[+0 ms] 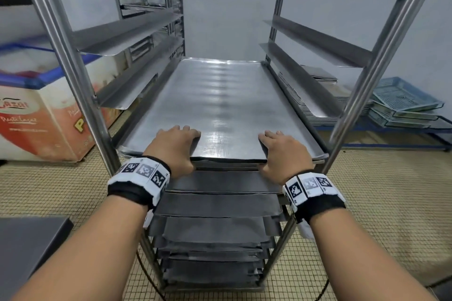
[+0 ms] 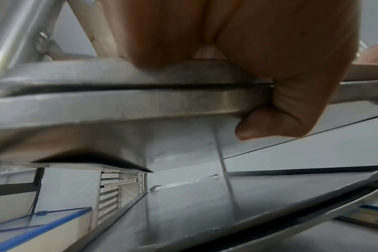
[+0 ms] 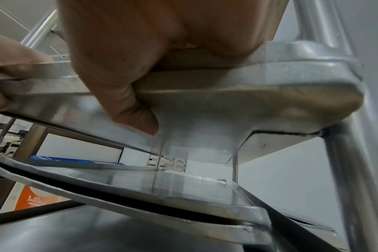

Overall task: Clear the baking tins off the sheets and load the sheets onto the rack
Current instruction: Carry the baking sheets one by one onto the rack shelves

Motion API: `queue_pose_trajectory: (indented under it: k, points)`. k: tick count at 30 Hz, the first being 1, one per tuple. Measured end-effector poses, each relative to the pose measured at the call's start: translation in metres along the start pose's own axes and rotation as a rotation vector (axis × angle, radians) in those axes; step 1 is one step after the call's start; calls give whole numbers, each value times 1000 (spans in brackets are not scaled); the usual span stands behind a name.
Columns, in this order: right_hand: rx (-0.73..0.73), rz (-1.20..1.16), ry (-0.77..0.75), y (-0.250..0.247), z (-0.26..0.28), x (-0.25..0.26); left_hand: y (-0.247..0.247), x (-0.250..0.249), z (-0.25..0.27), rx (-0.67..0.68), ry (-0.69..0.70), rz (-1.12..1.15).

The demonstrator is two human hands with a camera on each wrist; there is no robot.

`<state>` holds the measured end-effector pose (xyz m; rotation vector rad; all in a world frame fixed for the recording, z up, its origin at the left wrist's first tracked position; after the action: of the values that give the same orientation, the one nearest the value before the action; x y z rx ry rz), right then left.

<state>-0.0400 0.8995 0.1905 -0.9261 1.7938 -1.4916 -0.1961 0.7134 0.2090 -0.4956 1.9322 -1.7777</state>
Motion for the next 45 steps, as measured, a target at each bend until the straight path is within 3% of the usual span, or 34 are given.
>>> queue_pose_trajectory:
  k: [14,23,26,30,32,34,36,38,42,45]
  points:
    - [-43,27,-71,-1,-36,-1,1,11,-38,-9,2,-47]
    - [-157,64,-123,-9,-24,3,-8,10,-33,-15,-12,47]
    - [-209,-10,-132,-17,-6,0,-19,10,-13,-217,23,333]
    - [-512,-324,52,-49,18,-19,-50,25,19,-761,87,403]
    - [-682,-469,211,-70,24,-35,-68,36,37,-982,36,384]
    - [-844,-624,387,-89,28,-53,-79,53,48,-1118,-126,394]
    - [-927,-687,552,-98,27,-69,-86,73,54,-1186,-336,475]
    - [-924,-683,639,-102,23,-80,-94,86,56,-1256,-401,549]
    - [-929,-688,566,-117,5,-95,-125,105,46,-1339,-351,594]
    - [-1012,-804,517,-139,-14,-103,-148,120,28,-1305,-418,554]
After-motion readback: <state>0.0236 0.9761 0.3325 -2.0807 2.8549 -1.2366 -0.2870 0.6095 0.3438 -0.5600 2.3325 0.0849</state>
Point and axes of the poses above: each hand's wrist, its own z-axis away from the middle knuckle, its own y-axis out of the palm, x = y × z, the point moved 3 cm from there along -z, towards the middle knuckle, and after that the axes turned 2 degrees about y, right-handed, at the moved point
